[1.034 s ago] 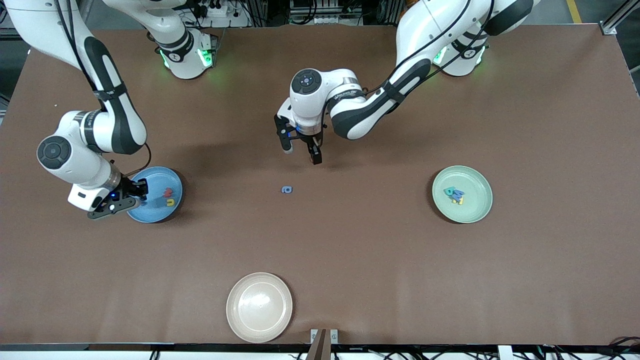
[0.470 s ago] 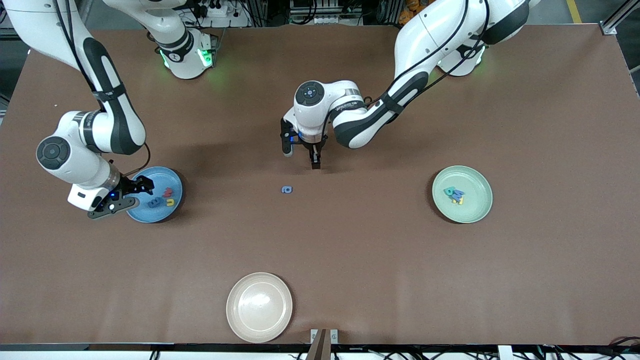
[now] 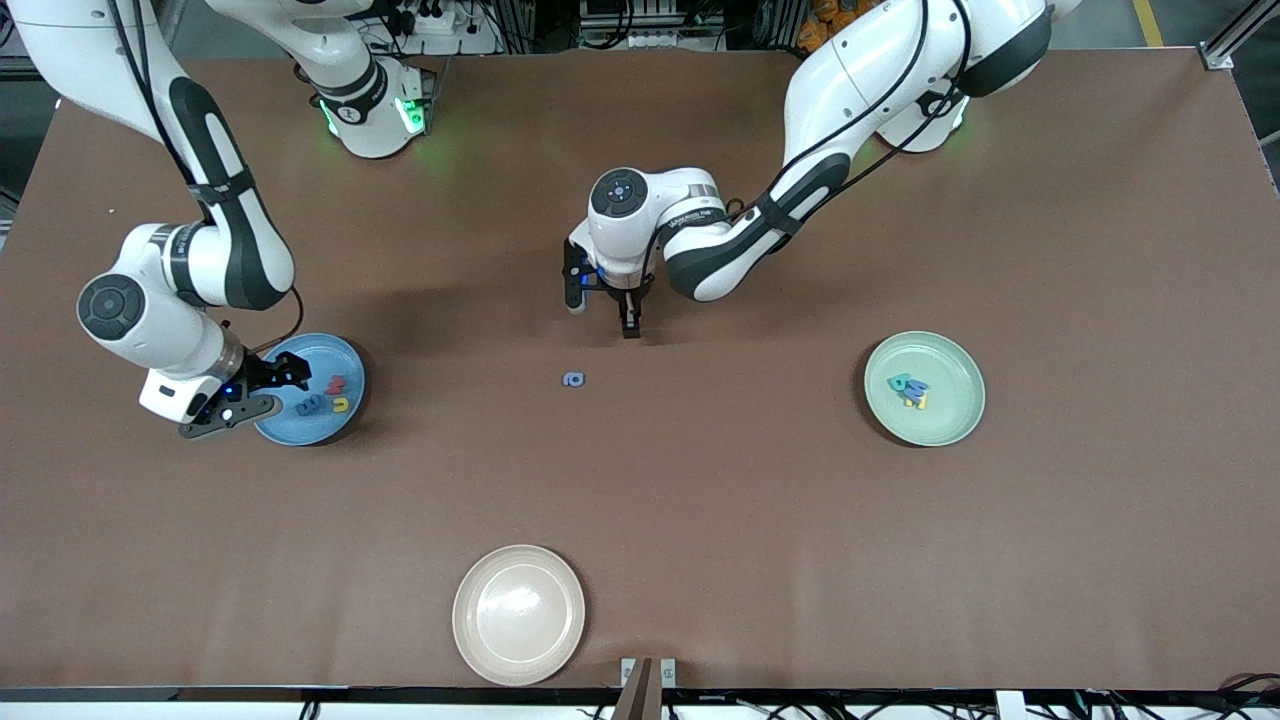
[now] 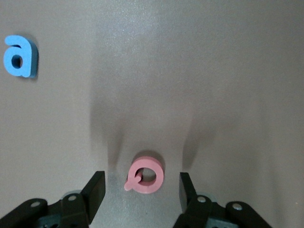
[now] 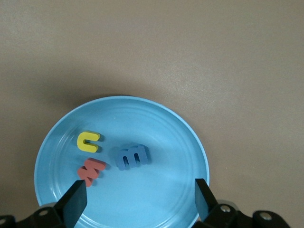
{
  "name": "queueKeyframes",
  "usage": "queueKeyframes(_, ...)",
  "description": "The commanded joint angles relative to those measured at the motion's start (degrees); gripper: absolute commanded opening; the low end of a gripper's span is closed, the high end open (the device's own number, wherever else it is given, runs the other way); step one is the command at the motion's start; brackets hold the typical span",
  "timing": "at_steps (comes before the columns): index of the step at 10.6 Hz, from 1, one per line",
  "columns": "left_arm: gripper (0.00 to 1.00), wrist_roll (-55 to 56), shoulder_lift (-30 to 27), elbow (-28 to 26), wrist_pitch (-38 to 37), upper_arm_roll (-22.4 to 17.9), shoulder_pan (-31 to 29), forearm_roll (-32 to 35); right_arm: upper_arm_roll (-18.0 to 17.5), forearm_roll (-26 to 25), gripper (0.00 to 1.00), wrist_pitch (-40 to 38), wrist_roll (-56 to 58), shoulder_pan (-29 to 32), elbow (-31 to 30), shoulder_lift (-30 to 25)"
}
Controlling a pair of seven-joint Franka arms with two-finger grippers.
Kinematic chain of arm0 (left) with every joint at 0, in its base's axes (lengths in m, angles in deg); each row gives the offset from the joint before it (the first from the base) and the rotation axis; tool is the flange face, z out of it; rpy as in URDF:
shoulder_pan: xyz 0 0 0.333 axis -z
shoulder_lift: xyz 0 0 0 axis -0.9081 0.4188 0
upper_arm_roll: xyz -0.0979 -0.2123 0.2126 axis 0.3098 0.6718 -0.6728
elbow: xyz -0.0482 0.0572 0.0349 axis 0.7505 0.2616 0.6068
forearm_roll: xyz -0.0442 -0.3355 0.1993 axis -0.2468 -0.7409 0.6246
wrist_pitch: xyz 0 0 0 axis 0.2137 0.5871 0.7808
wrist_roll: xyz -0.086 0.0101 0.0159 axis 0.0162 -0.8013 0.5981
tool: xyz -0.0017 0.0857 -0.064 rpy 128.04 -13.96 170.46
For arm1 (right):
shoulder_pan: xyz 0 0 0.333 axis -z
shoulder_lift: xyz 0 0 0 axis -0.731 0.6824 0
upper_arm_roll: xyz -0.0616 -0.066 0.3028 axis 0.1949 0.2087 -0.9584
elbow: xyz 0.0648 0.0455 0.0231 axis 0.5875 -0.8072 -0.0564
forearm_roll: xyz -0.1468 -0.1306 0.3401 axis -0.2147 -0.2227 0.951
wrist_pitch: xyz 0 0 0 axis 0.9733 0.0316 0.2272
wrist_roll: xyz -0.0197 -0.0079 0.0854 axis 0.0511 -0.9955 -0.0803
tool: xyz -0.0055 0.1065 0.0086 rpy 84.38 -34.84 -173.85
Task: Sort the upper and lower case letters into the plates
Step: 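Lower the left gripper and grasp the pink a, then carry the pink a toward the green plate while the right gripper reaches the blue a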
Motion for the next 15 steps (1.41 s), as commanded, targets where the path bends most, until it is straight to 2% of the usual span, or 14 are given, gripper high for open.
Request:
queueKeyframes(1, 0.70, -0.1, 1.3, 0.8, 1.1, -0.4, 0.9, 1.9, -0.9, -0.5, 1.00, 0.5, 0.6, 0.9, -0.2, -0.1)
queueKeyframes(4, 0.60, 0.0, 1.6, 0.8, 1.2, -1.4, 1.2, 3.2, -0.9, -0.4, 1.00, 0.5, 0.6, 0.8, -0.2, 0.0)
queueKeyframes(5, 0.40, 0.1, 1.6, 0.8, 1.2, -1.5, 1.1, 3.3, -0.9, -0.5, 1.00, 0.5, 0.6, 0.8, -0.1, 0.0)
queueKeyframes(6, 0.10, 0.0, 1.4, 0.7, 1.2, -1.5, 0.4, 3.2, -0.9, -0.4, 1.00, 0.5, 0.5, 0.7, -0.1, 0.0)
queueKeyframes(7, 0.00, -0.1, 1.2, 0.8, 1.2, -1.5, 0.1, 3.0, -0.9, -0.4, 1.00, 0.4, 0.3, 0.3, -0.1, 0.0)
queueKeyframes(9, 0.00, 0.1, -0.4, 1.0, 0.7, -1.5, -0.8, 2.1, -1.0, -0.3, 1.00, 0.4, 0.0, -0.4, 0.3, 0.0)
queueKeyframes(10, 0.00, 0.0, -1.8, 0.7, -0.3, -1.3, -4.2, 0.8, -1.0, -0.1, 1.00, 0.4, -0.1, -1.4, 0.5, 0.0)
queueKeyframes(11, 0.00, -0.1, -4.0, 0.7, -2.9, -0.9, -7.2, -1.2, -1.0, 1.4, 1.00, 0.4, -0.3, -2.9, 1.0, 0.3)
queueKeyframes(14, 0.00, -0.2, -14.0, 0.7, -13.9, -0.5, -15.6, -12.8, -1.2, 5.5, 1.00, -2.4, -0.4, -7.1, 3.9, 0.3)
queueKeyframes(15, 0.00, -0.2, -17.4, 0.3, -17.3, -0.5, -19.0, -13.9, -1.2, 8.0, 1.00, -2.7, -2.0, -8.6, 4.3, 0.4)
